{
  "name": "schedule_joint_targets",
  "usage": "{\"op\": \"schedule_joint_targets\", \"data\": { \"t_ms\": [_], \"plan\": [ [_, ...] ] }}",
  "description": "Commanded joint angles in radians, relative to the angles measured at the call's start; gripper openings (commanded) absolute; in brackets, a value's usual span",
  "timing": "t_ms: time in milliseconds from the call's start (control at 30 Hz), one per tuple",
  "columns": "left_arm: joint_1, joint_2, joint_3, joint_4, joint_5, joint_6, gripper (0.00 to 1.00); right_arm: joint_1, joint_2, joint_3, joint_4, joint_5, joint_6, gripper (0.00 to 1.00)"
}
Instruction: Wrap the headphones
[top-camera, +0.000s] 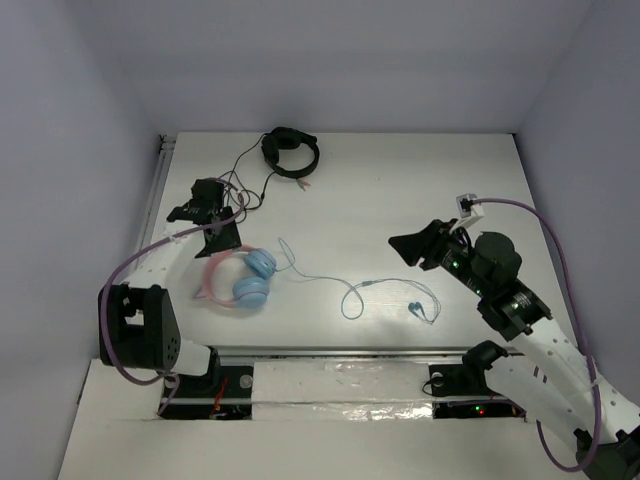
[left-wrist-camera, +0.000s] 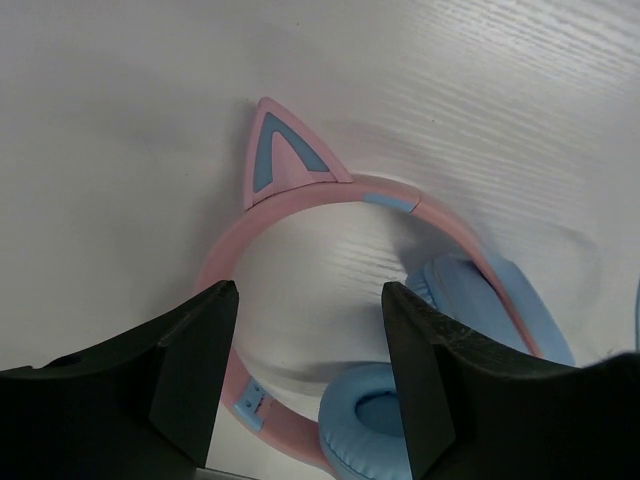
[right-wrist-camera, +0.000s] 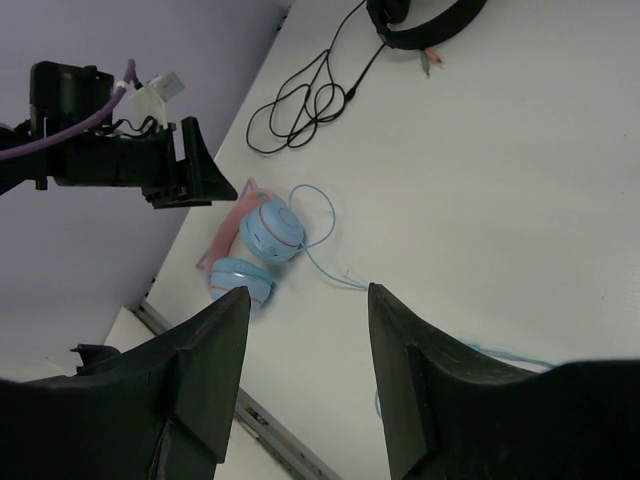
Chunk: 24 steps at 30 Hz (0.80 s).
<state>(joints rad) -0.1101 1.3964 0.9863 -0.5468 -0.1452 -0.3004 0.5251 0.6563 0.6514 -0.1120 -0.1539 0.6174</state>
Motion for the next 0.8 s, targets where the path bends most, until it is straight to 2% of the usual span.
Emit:
{"op": "schedule_joint_targets", "data": {
  "t_ms": [0,167,400,567,633,700,767],
  "plan": [
    [0.003,0.019,0.031,-0.035,-0.017,0.053,0.58,0.006,-0.003,-0.007,0.028,0.007,-0.010,0.57],
    [0.003,0.045,0.011,-0.004,-0.129,0.011,0.65,0.006,-0.009,-0.013,0.031,0.010,-0.010,0.57],
    [0.012,0.156,0.000,0.021,-0.163,0.001,0.70,0.006,-0.041,-0.019,0.012,0.036,-0.007,0.55],
    [0.012,0.211,-0.012,0.045,-0.166,0.003,0.69,0.006,-0.055,-0.019,0.006,0.037,-0.005,0.55],
    [0.021,0.216,-0.024,0.068,-0.157,0.010,0.65,0.006,-0.050,-0.016,0.005,0.036,-0.005,0.54],
    [0.021,0.234,-0.028,0.071,-0.134,0.012,0.56,0.006,-0.049,-0.015,0.003,0.028,-0.005,0.54],
    [0.021,0.237,-0.041,0.097,-0.071,0.007,0.35,0.006,-0.050,-0.016,0.005,0.027,-0.005,0.54]
  ]
}}
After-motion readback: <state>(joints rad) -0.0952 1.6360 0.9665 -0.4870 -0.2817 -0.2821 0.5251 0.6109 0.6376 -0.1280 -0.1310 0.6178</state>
